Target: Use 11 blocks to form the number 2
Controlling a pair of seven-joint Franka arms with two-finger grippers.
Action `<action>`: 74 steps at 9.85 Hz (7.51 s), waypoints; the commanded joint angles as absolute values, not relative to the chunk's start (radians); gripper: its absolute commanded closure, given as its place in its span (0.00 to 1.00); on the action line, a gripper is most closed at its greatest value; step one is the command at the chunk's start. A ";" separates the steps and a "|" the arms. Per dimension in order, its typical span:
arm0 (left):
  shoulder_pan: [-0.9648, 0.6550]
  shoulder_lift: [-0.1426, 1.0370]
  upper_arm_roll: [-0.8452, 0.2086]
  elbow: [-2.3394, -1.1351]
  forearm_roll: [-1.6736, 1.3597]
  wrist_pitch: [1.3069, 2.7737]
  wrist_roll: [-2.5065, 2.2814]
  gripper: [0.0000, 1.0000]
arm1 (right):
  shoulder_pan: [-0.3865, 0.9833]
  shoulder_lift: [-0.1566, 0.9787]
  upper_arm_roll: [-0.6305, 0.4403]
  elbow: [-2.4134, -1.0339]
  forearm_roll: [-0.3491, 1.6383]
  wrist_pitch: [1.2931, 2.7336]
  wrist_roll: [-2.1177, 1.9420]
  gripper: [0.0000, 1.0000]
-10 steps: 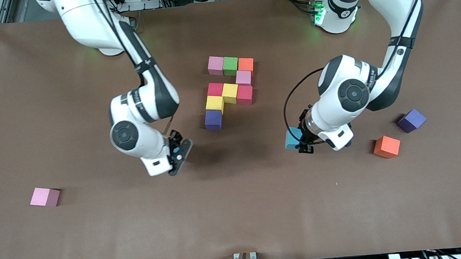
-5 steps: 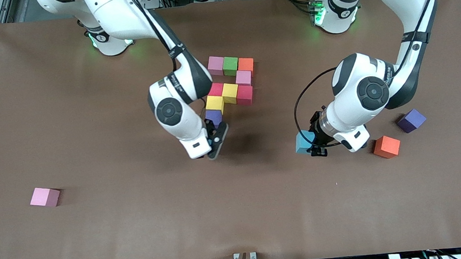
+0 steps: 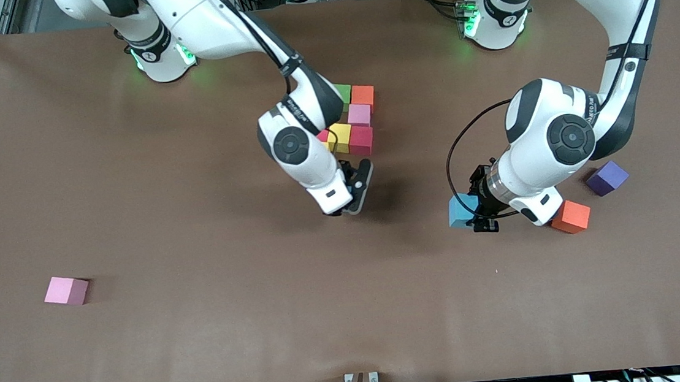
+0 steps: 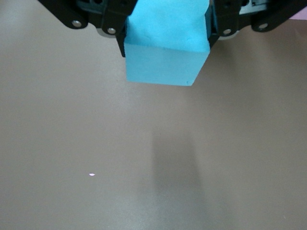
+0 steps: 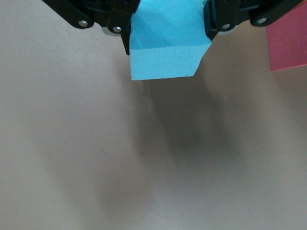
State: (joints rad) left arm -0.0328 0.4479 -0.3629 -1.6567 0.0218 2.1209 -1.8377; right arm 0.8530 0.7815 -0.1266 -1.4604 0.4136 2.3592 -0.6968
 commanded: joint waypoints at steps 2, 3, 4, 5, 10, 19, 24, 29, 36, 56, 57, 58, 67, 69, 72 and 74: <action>-0.015 0.417 -0.370 -1.670 0.040 2.102 -1.832 1.00 | 0.897 0.784 -0.130 -1.434 0.419 2.311 -0.701 0.86; -0.015 0.417 -0.370 -1.671 0.041 2.102 -1.821 1.00 | 0.920 0.776 -0.136 -1.442 0.414 2.277 -0.698 0.87; -0.015 0.417 -0.370 -1.671 0.038 2.102 -1.806 1.00 | 0.954 0.775 -0.164 -1.465 0.413 2.275 -0.696 0.87; -0.015 0.416 -0.370 -1.671 0.038 2.102 -1.804 1.00 | 1.018 0.766 -0.232 -1.495 0.413 2.272 -0.704 0.87; -0.015 0.416 -0.371 -1.671 0.032 2.100 -1.805 1.00 | 1.084 0.703 -0.321 -1.592 0.411 2.261 -0.741 0.87; -0.003 0.414 -0.374 -1.669 0.031 2.100 -1.804 1.00 | 1.092 0.724 -0.325 -1.600 0.370 2.318 -0.680 0.87; -0.003 0.414 -0.376 -1.669 0.031 2.100 -1.804 1.00 | 1.092 0.738 -0.325 -1.601 0.351 2.324 -0.646 0.87; -0.003 0.420 -0.376 -1.670 0.031 2.100 -1.801 1.00 | 1.100 0.749 -0.325 -1.601 0.350 2.341 -0.583 0.64; -0.003 0.420 -0.376 -1.667 0.031 2.100 -1.787 1.00 | 1.103 0.756 -0.325 -1.600 0.324 2.358 -0.560 0.02; -0.026 0.474 -0.413 -1.666 -0.047 2.052 -1.720 1.00 | 0.899 0.336 -0.582 -1.597 0.252 1.869 -0.558 0.00; -0.040 0.492 -0.419 -1.666 -0.054 2.060 -1.718 1.00 | 0.899 0.307 -0.665 -1.597 0.252 1.817 -0.555 0.00; -0.058 0.512 -0.417 -1.666 -0.057 2.077 -1.720 1.00 | 0.890 0.281 -0.731 -1.597 0.250 1.768 -0.533 0.00; -0.187 0.650 -0.416 -1.666 -0.067 2.287 -1.847 1.00 | -0.011 -0.024 -0.024 -1.588 0.003 1.493 -0.181 0.00; -0.233 0.669 -0.410 -1.667 -0.057 2.331 -1.937 1.00 | -0.075 -0.051 0.028 -1.585 -0.011 1.467 -0.179 0.00; -0.261 0.670 -0.407 -1.674 -0.055 2.365 -2.025 1.00 | -0.074 -0.049 0.021 -1.572 -0.012 1.460 -0.181 0.00; -0.287 0.672 -0.402 -1.686 -0.046 2.407 -2.088 1.00 | -0.075 -0.048 0.020 -1.569 -0.005 1.453 -0.178 0.00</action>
State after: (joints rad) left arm -0.2559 0.6718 -0.4151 -1.6763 -0.0463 2.3727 -2.0443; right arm -0.0529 -0.0345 -0.0015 -1.5641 0.0039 1.4636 -0.1975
